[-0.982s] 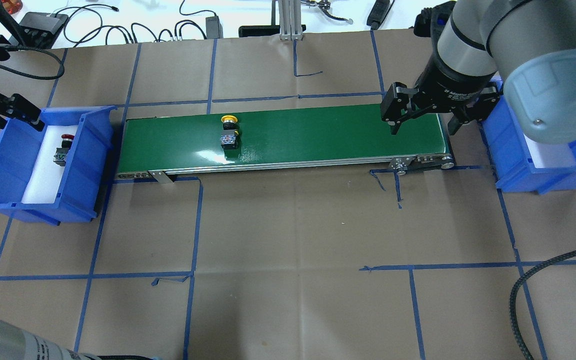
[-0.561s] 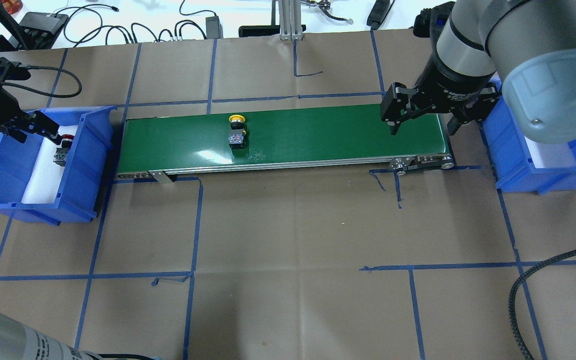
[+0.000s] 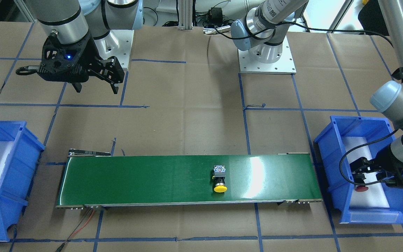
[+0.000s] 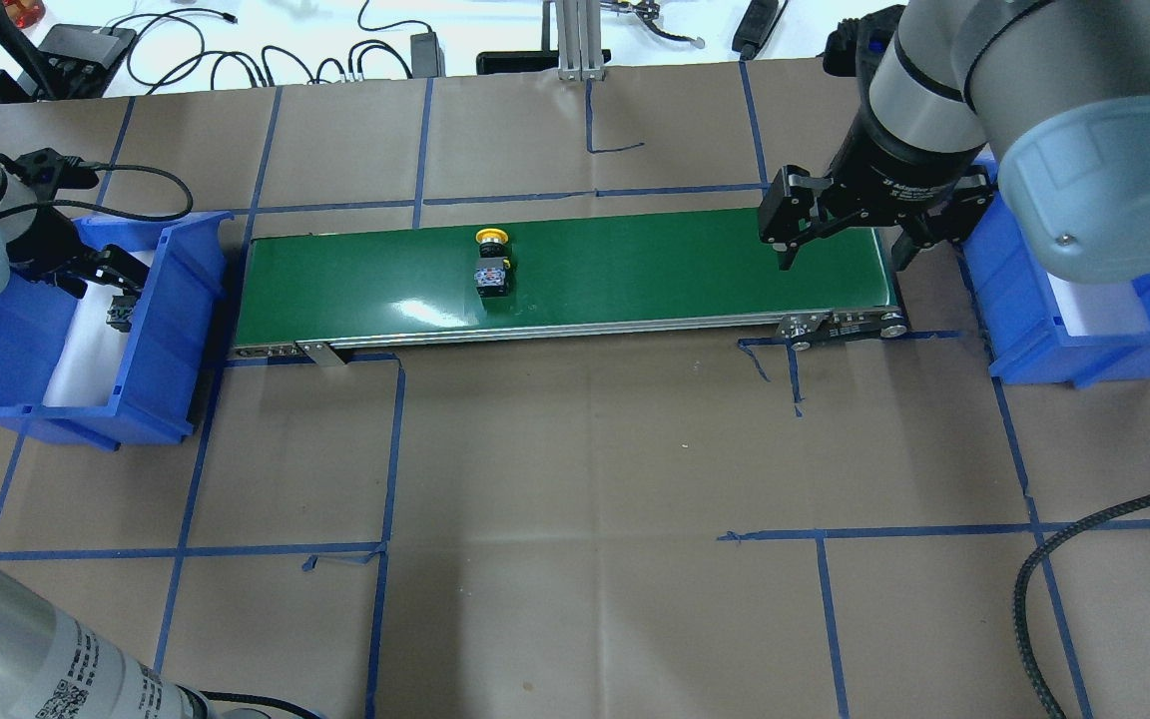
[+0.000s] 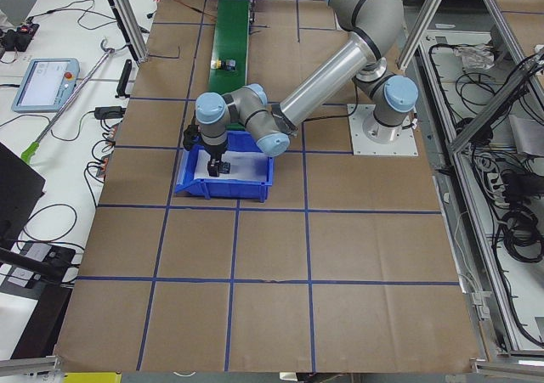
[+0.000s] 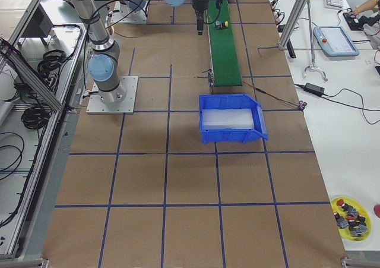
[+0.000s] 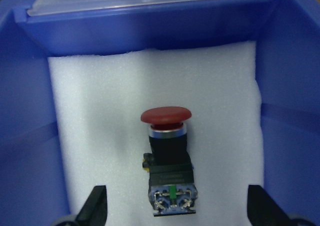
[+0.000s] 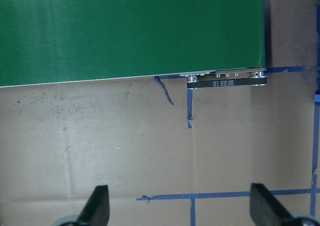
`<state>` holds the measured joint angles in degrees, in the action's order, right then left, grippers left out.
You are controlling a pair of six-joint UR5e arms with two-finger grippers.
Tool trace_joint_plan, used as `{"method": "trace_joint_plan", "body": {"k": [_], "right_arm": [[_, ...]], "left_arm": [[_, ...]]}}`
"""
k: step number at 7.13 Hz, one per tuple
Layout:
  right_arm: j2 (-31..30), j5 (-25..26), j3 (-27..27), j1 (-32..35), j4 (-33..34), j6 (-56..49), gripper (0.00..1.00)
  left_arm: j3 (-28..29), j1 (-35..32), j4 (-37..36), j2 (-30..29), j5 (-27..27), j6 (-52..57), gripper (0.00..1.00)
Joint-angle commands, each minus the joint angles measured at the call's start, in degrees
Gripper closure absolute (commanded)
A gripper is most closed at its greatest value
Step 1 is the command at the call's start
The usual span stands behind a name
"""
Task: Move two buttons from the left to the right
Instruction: 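Move the left gripper back into the bin and grasp the red button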
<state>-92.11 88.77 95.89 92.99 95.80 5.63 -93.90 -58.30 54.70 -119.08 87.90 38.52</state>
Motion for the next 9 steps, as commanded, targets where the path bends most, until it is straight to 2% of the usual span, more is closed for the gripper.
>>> {"method": "trace_joint_plan", "body": {"k": [1,2,3,4,5,6,7,8,9], "right_arm": [[0.00,0.00,0.00,0.00,0.00,0.00,0.00],[0.09,0.00,0.00,0.00,0.00,0.00,0.00],[0.09,0.00,0.00,0.00,0.00,0.00,0.00],[0.09,0.00,0.09,0.00,0.00,0.00,0.00],[0.09,0.00,0.09,0.00,0.00,0.00,0.00],[0.09,0.00,0.09,0.00,0.09,0.00,0.00],[0.09,0.00,0.09,0.00,0.09,0.00,0.00],[0.09,0.00,0.09,0.00,0.09,0.00,0.00],[0.18,0.00,0.09,0.00,0.09,0.00,0.00]], "left_arm": [[0.47,0.11,-1.08,-1.67,-0.01,0.07,0.03],[0.56,-0.06,-1.09,-1.76,-0.18,0.07,0.08],[0.73,-0.15,-1.09,-2.11,-0.18,0.07,0.25],[0.91,-0.24,-1.09,-2.12,-0.09,-0.02,0.47],[1.08,-0.33,-1.00,-2.20,-0.09,0.07,0.75],[1.17,-0.50,-1.00,-1.68,-0.09,0.07,0.85],[1.43,-0.50,-0.91,-0.89,-0.01,0.16,0.89],[3.00,-0.59,0.05,0.51,0.08,0.16,0.90],[6.85,-0.59,5.89,1.91,0.26,0.59,0.90]]}}
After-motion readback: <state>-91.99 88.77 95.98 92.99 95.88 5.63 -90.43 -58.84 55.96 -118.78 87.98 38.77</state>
